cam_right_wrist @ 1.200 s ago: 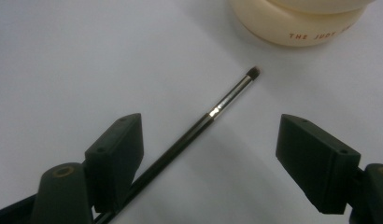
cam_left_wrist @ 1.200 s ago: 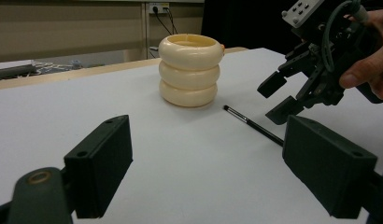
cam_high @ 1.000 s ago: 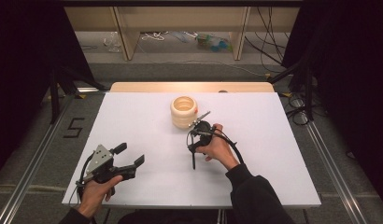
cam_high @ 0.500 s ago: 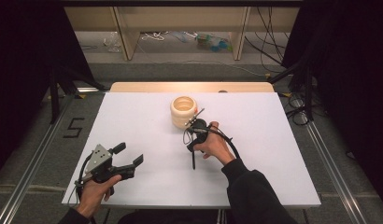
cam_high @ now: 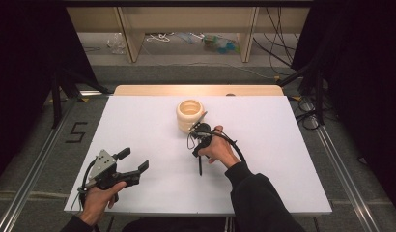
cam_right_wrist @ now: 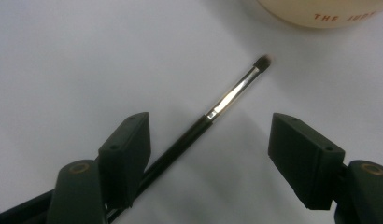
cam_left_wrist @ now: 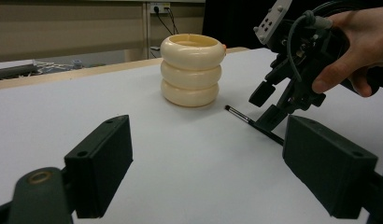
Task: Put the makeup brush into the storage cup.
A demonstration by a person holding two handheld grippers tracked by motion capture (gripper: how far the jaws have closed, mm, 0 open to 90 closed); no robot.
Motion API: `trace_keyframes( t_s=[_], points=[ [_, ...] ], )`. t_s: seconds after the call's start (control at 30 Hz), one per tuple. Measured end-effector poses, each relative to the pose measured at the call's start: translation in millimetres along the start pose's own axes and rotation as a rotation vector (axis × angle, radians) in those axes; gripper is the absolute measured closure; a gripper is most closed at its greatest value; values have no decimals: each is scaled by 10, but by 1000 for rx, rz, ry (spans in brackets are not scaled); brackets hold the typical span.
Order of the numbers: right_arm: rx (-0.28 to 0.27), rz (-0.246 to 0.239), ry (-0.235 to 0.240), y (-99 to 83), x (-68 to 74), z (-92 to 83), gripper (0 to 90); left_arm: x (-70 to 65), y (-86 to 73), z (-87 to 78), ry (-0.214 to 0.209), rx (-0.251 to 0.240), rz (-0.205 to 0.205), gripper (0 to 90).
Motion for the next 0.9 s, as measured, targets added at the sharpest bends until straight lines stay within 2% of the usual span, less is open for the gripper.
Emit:
trace_keyframes(
  t_s=[0.3,0.53,0.9],
  points=[
    [18,-11,7,17,-1,38,338,-13,2,2,-2,2,12,160],
    [40,19,18,7,-17,56,389,-10,2,2,-1,1,10,160],
    [69,-2,25,33,-1,64,472,-7,7,3,-6,-7,6,159]
  ],
)
Point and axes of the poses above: each handheld gripper's, and its own axes: z roughly forward along the jaws, y roughly out of its top, x roughly to its left, the point moved 6 cm from there along z, roughly forward along the jaws, and after that the axes turned 6 degrees about -y, right-handed, at the moved point
